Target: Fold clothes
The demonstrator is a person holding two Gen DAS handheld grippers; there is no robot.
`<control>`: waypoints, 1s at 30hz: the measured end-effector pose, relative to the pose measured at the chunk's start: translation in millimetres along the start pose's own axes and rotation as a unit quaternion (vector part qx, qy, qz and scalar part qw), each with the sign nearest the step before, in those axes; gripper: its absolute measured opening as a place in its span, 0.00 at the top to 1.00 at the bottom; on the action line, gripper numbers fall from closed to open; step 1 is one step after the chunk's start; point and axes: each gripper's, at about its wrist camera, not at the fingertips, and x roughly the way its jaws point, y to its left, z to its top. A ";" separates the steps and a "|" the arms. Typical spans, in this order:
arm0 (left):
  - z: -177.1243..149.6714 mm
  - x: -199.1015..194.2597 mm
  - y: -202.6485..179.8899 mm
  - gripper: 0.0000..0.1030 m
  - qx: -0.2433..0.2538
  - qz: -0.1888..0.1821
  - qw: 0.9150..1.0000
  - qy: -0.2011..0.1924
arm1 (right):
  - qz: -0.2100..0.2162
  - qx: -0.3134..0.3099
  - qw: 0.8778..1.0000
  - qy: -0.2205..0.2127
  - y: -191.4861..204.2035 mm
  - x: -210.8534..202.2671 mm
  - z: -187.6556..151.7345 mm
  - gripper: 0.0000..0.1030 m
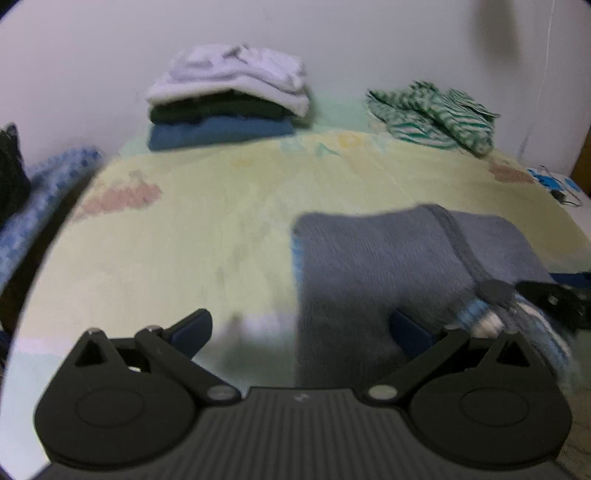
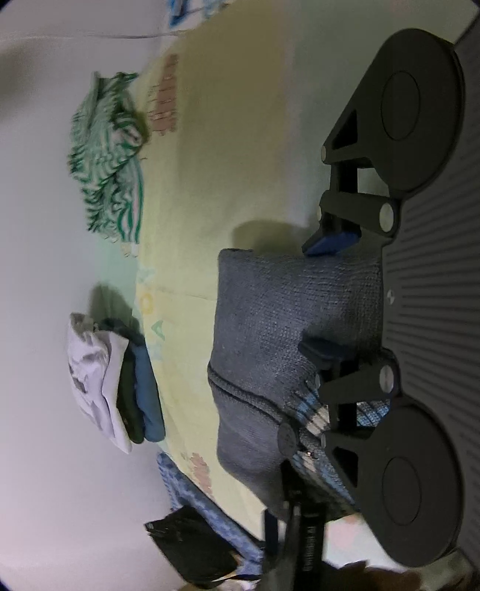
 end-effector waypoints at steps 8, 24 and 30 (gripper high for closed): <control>-5.2 -28.8 -1.5 0.01 0.028 0.015 0.999 -0.033 | -0.011 0.005 1.000 0.021 3.0 5.0 2.9 0.36; -2.4 -22.7 9.2 0.35 -0.049 -0.116 0.992 0.026 | -0.045 -0.012 0.999 0.000 16.1 3.9 -4.9 0.37; 0.3 -24.2 1.9 0.44 -0.032 -0.103 0.994 0.023 | -0.050 -0.018 0.999 -0.008 18.4 3.5 -6.5 0.37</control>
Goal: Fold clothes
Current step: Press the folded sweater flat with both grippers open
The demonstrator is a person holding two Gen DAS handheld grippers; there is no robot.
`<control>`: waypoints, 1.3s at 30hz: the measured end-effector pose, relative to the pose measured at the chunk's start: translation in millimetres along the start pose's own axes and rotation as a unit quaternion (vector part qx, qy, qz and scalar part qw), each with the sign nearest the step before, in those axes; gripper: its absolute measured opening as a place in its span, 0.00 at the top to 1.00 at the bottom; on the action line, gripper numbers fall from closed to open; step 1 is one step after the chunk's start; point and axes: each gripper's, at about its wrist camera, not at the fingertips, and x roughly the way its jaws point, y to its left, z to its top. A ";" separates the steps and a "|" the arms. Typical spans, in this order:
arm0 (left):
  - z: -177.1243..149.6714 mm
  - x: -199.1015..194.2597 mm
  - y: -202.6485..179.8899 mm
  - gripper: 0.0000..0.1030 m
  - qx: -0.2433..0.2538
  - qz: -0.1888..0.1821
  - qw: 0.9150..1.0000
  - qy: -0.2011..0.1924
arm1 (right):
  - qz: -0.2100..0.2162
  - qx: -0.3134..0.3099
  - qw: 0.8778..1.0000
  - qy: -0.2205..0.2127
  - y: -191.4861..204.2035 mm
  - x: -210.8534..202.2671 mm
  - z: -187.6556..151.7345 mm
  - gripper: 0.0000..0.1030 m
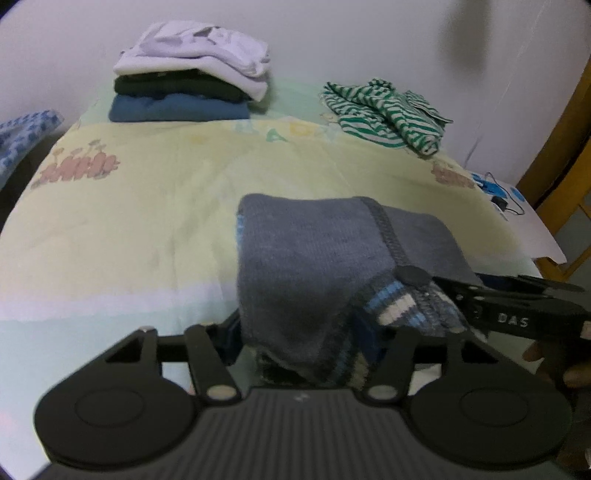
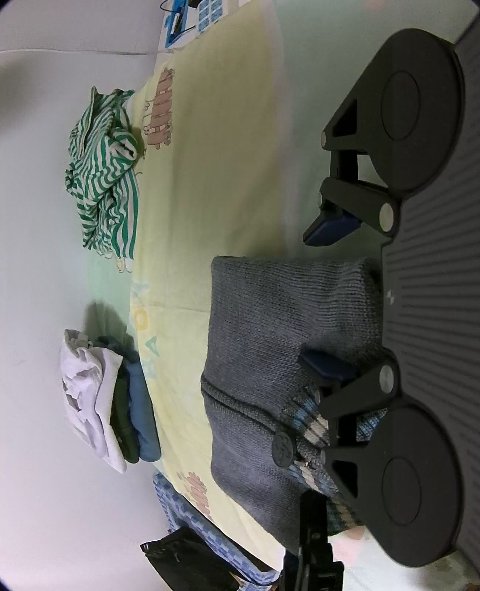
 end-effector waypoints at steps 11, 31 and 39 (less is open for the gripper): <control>-9.7 -0.2 -1.6 0.41 0.003 -0.006 1.000 0.003 | 0.017 -0.030 0.999 -0.002 -4.5 -6.1 11.1 0.42; 12.4 15.9 5.5 0.38 -0.010 0.072 0.997 0.019 | 0.050 0.024 0.998 0.028 -29.0 -16.5 1.6 0.56; 7.5 36.2 30.9 0.01 -0.095 0.073 0.991 0.062 | 0.049 0.026 0.998 0.027 -30.5 -16.6 -3.5 0.56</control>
